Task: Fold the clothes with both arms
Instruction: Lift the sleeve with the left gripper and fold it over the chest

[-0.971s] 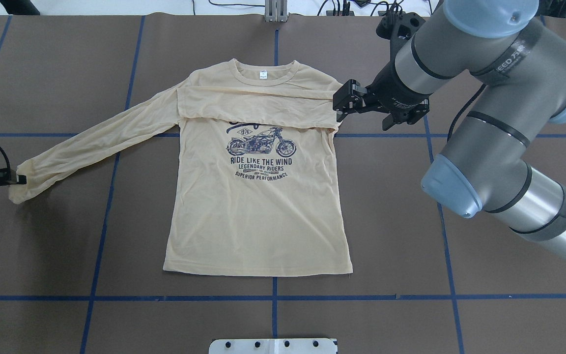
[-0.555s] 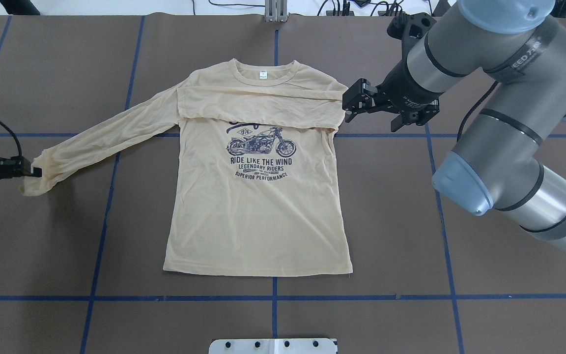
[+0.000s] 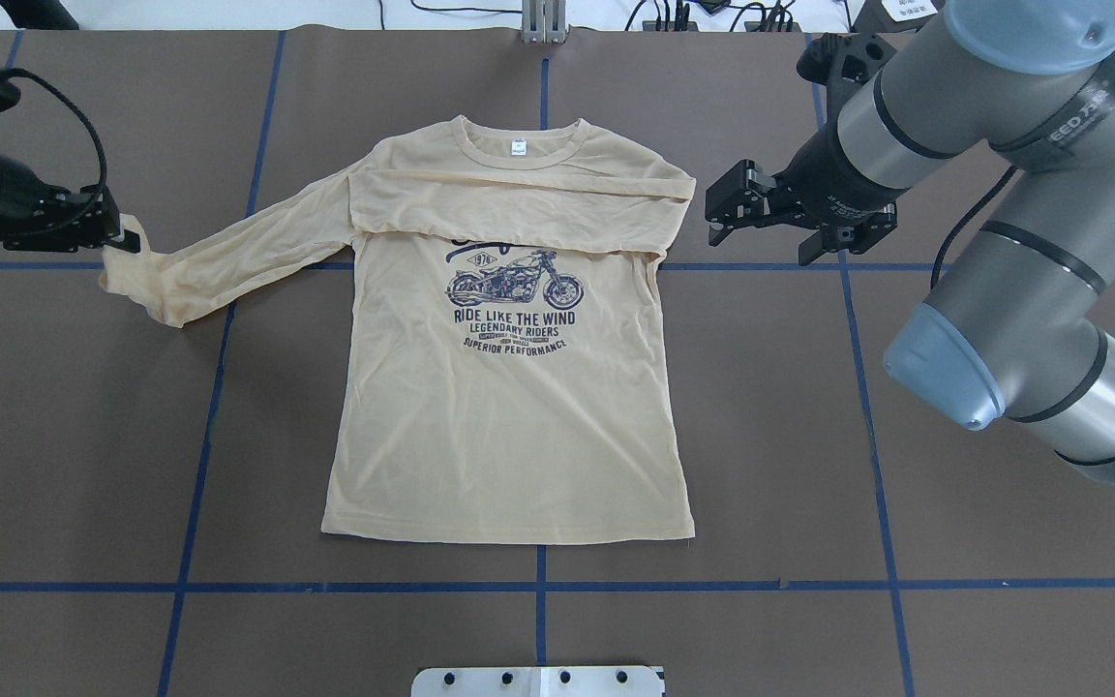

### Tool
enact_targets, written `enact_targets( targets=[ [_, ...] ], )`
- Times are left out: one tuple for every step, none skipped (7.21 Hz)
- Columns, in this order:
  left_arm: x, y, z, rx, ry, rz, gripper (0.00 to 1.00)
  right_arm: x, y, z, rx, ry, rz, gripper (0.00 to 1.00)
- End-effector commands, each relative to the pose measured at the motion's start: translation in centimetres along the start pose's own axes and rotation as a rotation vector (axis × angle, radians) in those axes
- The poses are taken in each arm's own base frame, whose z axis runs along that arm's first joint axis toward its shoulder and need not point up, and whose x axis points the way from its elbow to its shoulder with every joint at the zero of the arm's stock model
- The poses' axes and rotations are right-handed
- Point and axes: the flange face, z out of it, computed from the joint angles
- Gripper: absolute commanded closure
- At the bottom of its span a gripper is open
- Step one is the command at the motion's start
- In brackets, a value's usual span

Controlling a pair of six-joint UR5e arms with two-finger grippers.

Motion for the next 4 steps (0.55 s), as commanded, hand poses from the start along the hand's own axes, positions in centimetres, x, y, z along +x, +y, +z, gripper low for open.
enact_targets(
  targets=[
    [8.2, -1.2, -2.9, -0.010, -0.006, -0.030, 1.00, 2.3, -0.6, -0.6, -0.010, 0.004, 0.029, 0.01],
    [11.4, -1.4, -3.2, -0.025, 0.027, -0.095, 1.00, 4.3, -0.3, -1.3, -0.027, 0.001, 0.047, 0.01],
    [14.8, -0.2, -2.4, -0.052, 0.054, -0.136, 1.00, 6.5, 0.2, -1.8, -0.026, 0.011, 0.055, 0.01],
    [18.6, 1.9, 0.0, -0.100, 0.067, -0.174, 1.00, 7.5, 0.1, -1.8, -0.028, 0.020, 0.071, 0.01]
  ],
)
